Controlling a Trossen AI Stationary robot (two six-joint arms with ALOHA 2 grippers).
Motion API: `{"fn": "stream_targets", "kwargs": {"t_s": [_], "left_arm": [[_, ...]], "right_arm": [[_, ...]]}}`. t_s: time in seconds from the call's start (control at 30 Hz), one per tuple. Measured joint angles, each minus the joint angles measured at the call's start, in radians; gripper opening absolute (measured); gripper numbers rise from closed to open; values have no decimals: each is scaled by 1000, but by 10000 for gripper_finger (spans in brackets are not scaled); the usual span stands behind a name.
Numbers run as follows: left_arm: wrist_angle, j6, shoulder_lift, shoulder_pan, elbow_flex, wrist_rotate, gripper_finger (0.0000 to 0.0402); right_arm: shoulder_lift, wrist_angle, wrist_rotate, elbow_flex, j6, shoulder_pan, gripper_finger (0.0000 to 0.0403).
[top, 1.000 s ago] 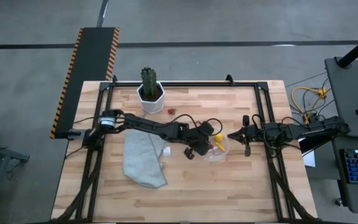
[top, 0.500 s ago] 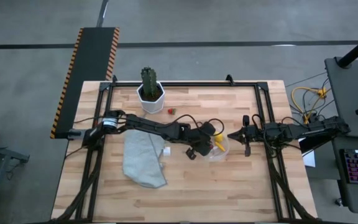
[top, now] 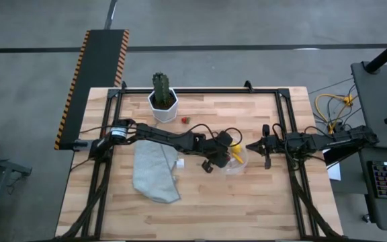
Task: Pick and placing Produce into tupperware
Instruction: Put the bottom black berry into the transparent container, then put the black cherry into the transparent container
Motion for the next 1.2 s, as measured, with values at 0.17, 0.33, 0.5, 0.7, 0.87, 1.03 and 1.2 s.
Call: {"fn": "stream_targets", "kwargs": {"t_s": [0.17, 0.33, 0.5, 0.7, 0.87, 1.03, 1.2], "left_arm": [[1, -4, 0, 0, 0, 9, 142], [0, -3, 0, 0, 0, 9, 190], [-12, 0, -8, -3, 3, 7, 202], [-82, 0, -75, -19, 2, -118, 202], [-181, -44, -143, -21, -4, -196, 202], [-307, -140, -202, 4, -4, -265, 202], [-415, -210, -226, 74, -4, -217, 188]], "right_arm": [[0, 0, 0, 0, 0, 0, 9], [0, 0, 0, 0, 0, 0, 9], [0, 0, 0, 0, 0, 0, 9], [1, 0, 0, 0, 0, 0, 9], [1, 0, 0, 0, 0, 0, 9], [1, 0, 0, 0, 0, 0, 9], [1, 1, 0, 0, 2, 0, 9]]}}
